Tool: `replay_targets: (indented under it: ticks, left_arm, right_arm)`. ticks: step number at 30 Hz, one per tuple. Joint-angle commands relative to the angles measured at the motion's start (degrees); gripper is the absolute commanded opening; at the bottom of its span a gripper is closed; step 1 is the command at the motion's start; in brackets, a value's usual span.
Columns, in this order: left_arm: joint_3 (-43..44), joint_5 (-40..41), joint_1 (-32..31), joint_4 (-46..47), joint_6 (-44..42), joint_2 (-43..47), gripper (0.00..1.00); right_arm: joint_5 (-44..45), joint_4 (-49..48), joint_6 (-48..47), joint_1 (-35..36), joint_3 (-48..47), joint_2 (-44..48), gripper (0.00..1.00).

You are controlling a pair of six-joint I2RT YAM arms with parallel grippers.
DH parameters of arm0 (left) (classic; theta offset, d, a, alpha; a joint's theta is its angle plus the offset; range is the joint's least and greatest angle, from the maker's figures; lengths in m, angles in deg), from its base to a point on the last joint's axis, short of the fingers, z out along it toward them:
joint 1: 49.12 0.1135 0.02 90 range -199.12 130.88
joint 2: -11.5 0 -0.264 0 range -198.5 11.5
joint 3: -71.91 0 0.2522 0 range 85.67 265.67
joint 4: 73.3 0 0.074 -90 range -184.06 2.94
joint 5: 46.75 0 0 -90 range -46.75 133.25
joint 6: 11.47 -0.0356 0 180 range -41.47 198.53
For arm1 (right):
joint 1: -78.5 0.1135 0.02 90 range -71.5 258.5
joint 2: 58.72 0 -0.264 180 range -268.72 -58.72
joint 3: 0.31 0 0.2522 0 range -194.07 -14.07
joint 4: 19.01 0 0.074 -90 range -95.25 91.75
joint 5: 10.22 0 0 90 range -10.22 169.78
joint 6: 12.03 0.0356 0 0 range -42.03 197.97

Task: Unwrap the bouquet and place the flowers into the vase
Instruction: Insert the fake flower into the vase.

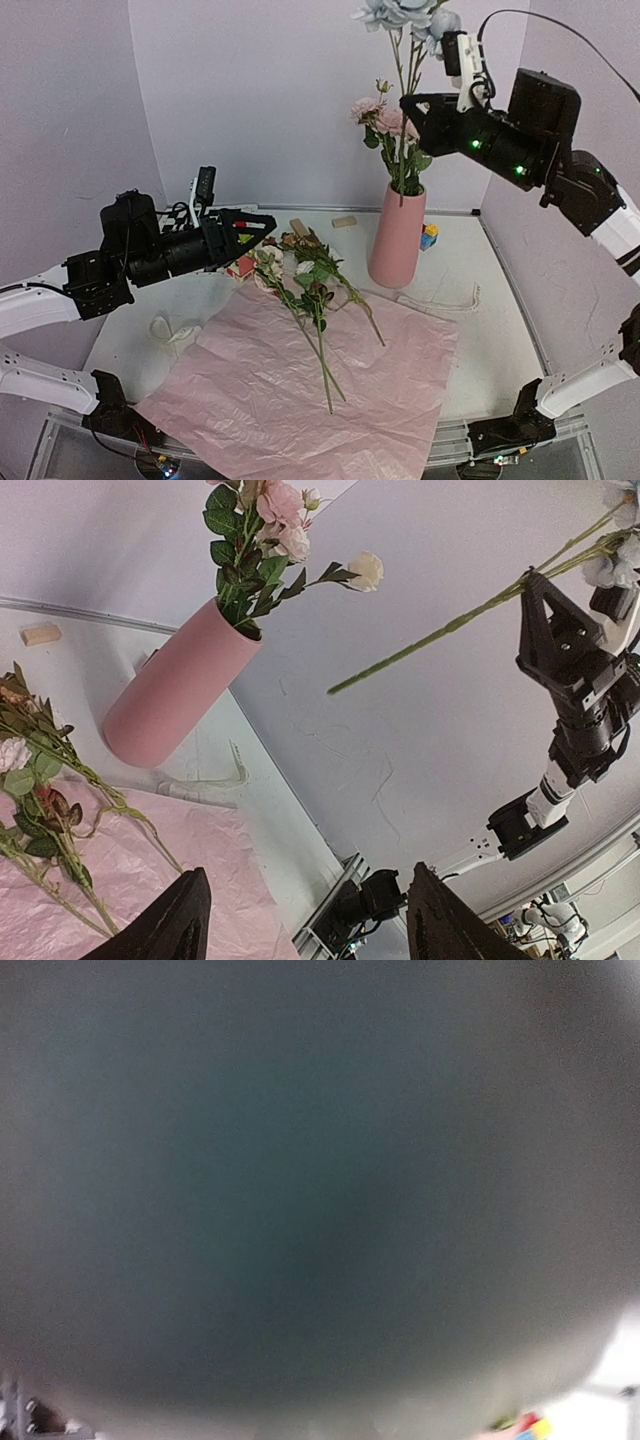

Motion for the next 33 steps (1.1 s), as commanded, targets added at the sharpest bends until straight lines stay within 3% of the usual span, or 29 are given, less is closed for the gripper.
replay_targets:
  ticks: [1,8,16,22,27,33]
  left_arm:
    - [-0.3,0.9,0.0,1.1,-0.5,0.7,0.68]
    - [0.1,1.7,0.0,0.6,-0.8,0.3,0.68]
    - [0.7,1.6,0.0,0.1,-0.7,-0.8,0.69]
    - [0.5,2.5,0.0,-0.6,-0.5,-0.1,0.69]
    - [0.2,3.2,0.0,-0.9,0.1,-0.2,0.69]
    - [0.1,3.1,0.0,-1.0,0.8,-1.3,0.69]
  right_arm:
    - [12.7,-1.1,-10.8,0.1,-6.9,0.0,0.0]
    - [17.8,-1.4,-15.7,-2.8,-11.7,-1.5,0.0]
    - [9.2,-1.5,-5.8,-15.8,-11.1,-2.9,0.0]
    - [4.7,-1.5,1.0,-21.6,-11.2,-6.3,0.0]
    - [-5.3,-1.6,10.2,-28.4,-10.7,-8.0,0.0]
    - [-10.2,-3.5,13.4,-30.2,-10.4,-10.0,0.0]
